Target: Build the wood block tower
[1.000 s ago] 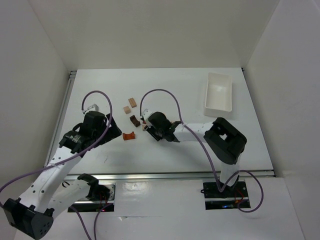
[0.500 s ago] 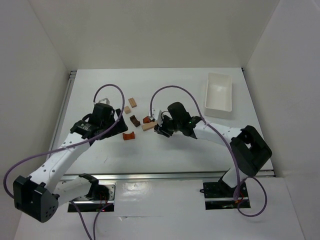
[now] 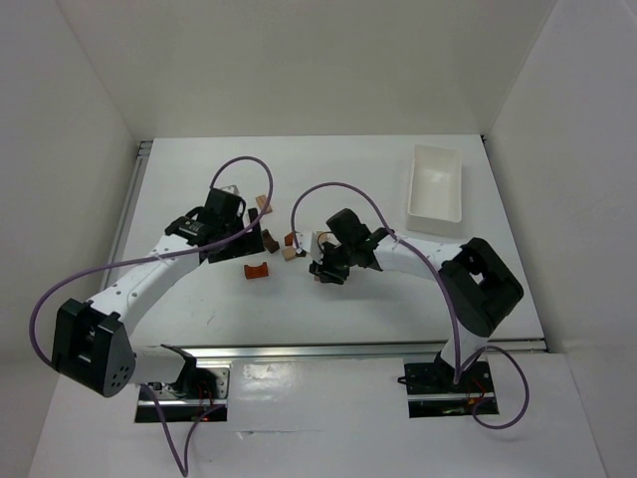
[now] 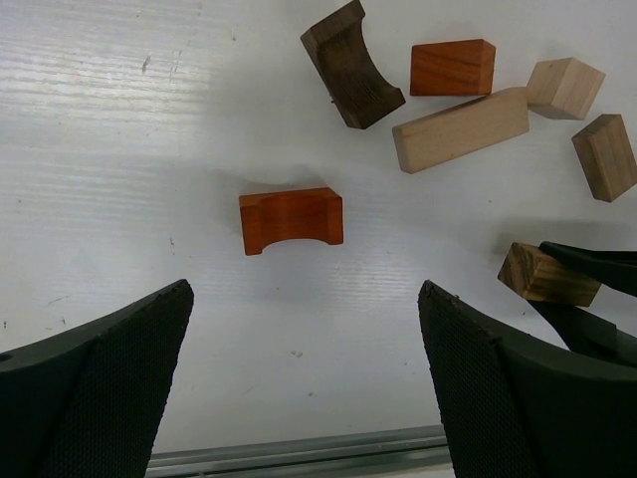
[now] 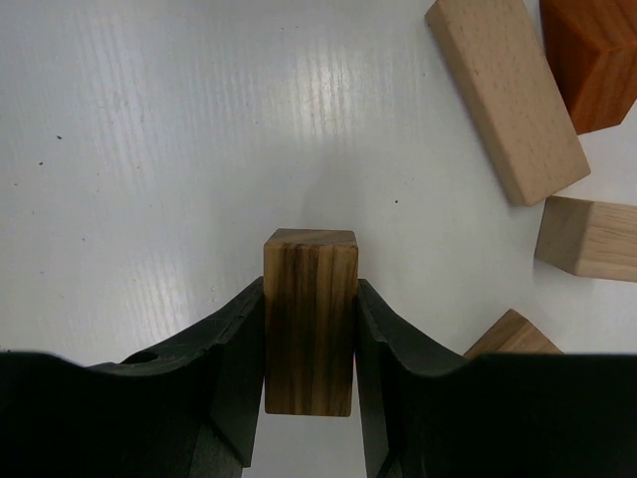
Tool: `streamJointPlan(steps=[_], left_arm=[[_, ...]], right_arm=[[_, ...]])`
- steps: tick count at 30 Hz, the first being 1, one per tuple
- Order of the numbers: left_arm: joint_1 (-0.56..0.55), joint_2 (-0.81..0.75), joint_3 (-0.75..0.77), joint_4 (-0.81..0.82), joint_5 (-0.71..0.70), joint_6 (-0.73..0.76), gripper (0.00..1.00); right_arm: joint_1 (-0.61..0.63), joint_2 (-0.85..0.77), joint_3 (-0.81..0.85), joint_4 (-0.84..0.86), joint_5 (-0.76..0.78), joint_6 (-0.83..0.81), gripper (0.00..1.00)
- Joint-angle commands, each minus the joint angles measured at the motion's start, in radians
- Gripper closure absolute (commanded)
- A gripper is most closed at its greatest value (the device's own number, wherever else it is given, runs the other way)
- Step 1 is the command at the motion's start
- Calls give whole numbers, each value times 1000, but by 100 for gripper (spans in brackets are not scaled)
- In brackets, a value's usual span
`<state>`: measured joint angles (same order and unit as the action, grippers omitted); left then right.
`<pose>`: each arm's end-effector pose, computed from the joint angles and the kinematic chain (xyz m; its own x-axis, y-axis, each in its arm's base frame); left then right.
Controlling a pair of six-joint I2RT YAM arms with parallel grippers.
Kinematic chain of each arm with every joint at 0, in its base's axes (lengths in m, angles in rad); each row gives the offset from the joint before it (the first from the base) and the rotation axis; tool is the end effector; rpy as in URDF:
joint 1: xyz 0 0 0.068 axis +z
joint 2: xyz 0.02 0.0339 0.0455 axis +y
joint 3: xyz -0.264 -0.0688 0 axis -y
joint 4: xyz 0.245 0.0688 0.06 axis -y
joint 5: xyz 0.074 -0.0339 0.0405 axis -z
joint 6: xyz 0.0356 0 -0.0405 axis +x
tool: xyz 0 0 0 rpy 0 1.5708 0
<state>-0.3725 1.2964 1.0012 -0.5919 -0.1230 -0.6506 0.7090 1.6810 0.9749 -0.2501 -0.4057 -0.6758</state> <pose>0.2525 -0.0940 0.2690 -0.7496 -0.3524 -0.5602 -0.2074 0.9289 -0.3069 0.2458 0.2294 0.1754 -0.0016 -0.7586 -0.6516 -0.9894 0.0958 -0.1091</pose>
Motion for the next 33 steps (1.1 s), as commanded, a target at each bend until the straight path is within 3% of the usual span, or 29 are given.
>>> streamJointPlan(steps=[1,7,13,19,26,28,33], left_arm=[[-2,36,33,40,14,32,0],[-2,78,33,9,-10,13,0],[-2,78,2,9,-20,-7,3],[-2,119,-7,-15,-59,-26,10],[-2,138,-30,-5,-60,-44,15],[-2,150,-39,6,-60,-44,17],[17,204,-48,29,-69,-44,20]], right_arm=[[9,29,39,14,-18,-24,77],[9,85,62,-2,-28,-24,74],[9,94,53,31,-7,-24,48],[9,94,71,9,2,-24,42],[9,-32,51,26,-7,-4,28],[0,-78,42,38,-7,-4,16],[-20,-176,-7,86,2,7,16]])
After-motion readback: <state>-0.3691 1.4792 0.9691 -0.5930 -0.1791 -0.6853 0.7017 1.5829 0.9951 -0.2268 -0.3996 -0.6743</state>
